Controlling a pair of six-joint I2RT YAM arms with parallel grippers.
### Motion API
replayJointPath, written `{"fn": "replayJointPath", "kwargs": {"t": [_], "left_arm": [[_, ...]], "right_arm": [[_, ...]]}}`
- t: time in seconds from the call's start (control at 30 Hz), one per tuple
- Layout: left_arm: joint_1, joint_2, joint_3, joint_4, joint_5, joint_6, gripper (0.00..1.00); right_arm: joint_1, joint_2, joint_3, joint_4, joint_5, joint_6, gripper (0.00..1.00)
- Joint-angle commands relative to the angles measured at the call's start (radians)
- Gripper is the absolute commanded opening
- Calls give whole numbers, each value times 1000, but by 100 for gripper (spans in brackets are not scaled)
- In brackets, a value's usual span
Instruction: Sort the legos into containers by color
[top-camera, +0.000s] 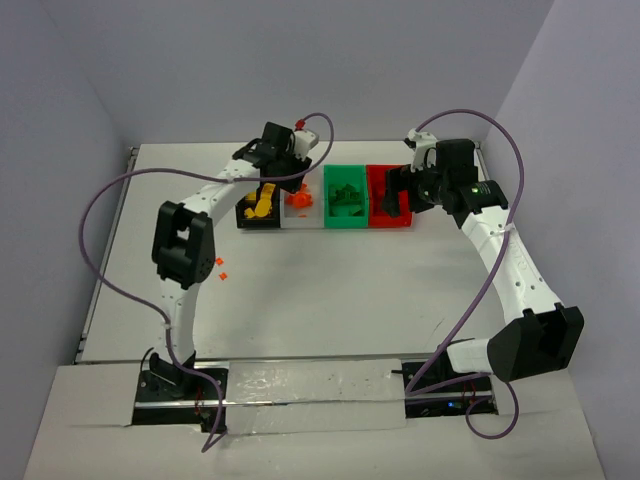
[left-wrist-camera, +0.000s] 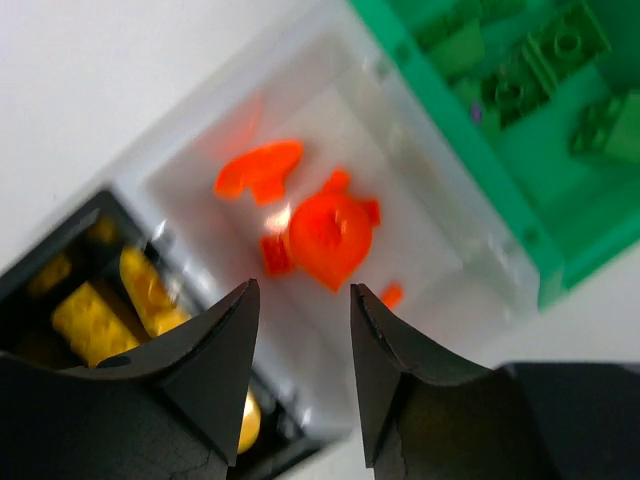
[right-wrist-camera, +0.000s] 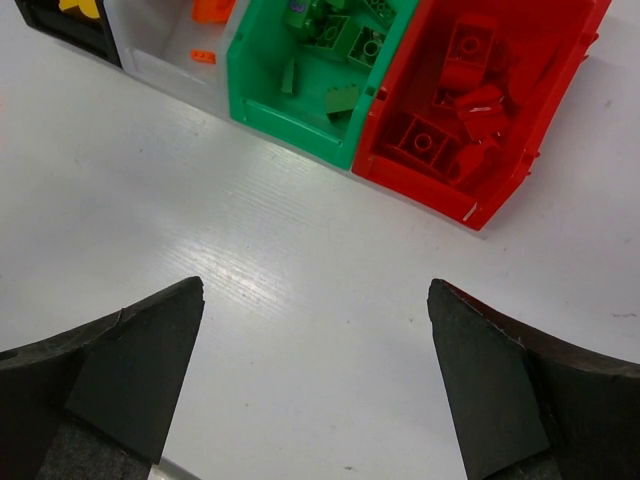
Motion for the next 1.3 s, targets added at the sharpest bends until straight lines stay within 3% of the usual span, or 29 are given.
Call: {"fn": "replayJointPath", "kwargs": {"t": [0.0,0.07,0.13,0.23,0.4,0.83,1.27], "left_arm": [[104,-332,-174,-32,117,-46,49],[172,-417,-264,-36,138,-42,48],[254,-544,-478,-43,143,-6,46],[332,-680,-669,-67,159,100,46],[340,-757,-878,-40,119,207,42],[340,-620,-970,31,138,213,50],[355,-501,-973,92,94,279,46]], "right_arm": [[-5,-20,-7,18,-31,11,100],[-5,-18,-9,18,-34,10,100],[-5,-10,-15,20,-43,10,100],[1,5,-14,23,-52,12,100],[15,29,2,20,-56,18,100],[28,39,-13,10,-38,5,100],[33,57,-12,5,-25,0,100]]}}
